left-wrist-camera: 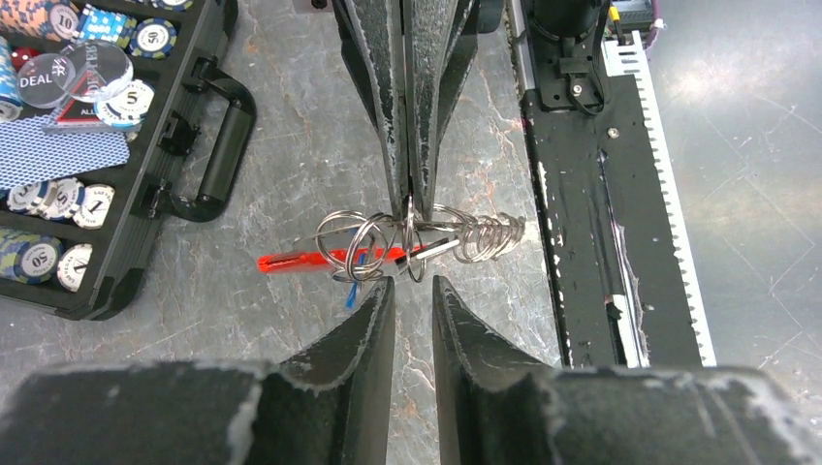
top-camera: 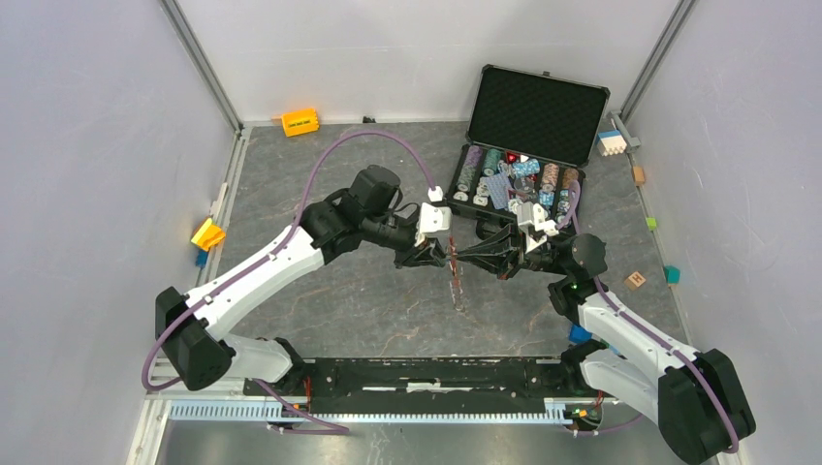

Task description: Put the keys on the keyring

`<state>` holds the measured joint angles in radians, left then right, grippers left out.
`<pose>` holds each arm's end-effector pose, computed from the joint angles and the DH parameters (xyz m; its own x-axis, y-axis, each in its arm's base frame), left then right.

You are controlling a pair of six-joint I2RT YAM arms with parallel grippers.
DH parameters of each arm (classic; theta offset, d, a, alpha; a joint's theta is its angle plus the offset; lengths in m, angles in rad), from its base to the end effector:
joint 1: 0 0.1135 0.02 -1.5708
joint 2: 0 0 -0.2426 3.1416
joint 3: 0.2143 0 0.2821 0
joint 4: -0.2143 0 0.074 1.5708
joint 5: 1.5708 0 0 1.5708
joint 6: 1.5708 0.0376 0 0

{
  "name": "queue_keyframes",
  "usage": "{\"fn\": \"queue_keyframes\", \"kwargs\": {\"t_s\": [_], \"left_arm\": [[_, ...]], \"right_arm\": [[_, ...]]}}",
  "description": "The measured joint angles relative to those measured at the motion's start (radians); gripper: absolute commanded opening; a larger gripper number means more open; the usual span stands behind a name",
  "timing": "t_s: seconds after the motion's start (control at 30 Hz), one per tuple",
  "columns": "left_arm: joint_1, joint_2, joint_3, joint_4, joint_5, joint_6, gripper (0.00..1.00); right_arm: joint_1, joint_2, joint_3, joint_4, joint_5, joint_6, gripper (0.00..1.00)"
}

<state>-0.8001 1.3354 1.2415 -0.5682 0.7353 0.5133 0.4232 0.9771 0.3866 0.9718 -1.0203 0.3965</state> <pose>0.2075 -0.2499 0.3207 0.0692 0.4515 -0.8896 0.9949 -0.0972 0.0280 0.1998 0.1252 0.2458 -0.0485 0.1997 -0.9787 -0.9945 0.0813 0.0659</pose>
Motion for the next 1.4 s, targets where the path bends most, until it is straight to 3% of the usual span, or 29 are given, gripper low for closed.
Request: {"fn": "queue_keyframes", "kwargs": {"t_s": [0.23,0.7,1.4], "left_arm": [[0.002,0.007,0.018,0.001,0.012,-0.015,0.23],[0.002,0.030,0.024,0.001,0.035,-0.030,0.02],[0.008,0.112,0.063,-0.006,0.092,-0.108,0.02]], "right_arm": [[0.000,0.002,0.000,0.000,0.000,0.000,0.00],[0.000,0.002,0.000,-0.001,0.000,-0.001,0.00],[-0.007,0.003,-0.010,0.015,-0.009,-0.001,0.00]]}}
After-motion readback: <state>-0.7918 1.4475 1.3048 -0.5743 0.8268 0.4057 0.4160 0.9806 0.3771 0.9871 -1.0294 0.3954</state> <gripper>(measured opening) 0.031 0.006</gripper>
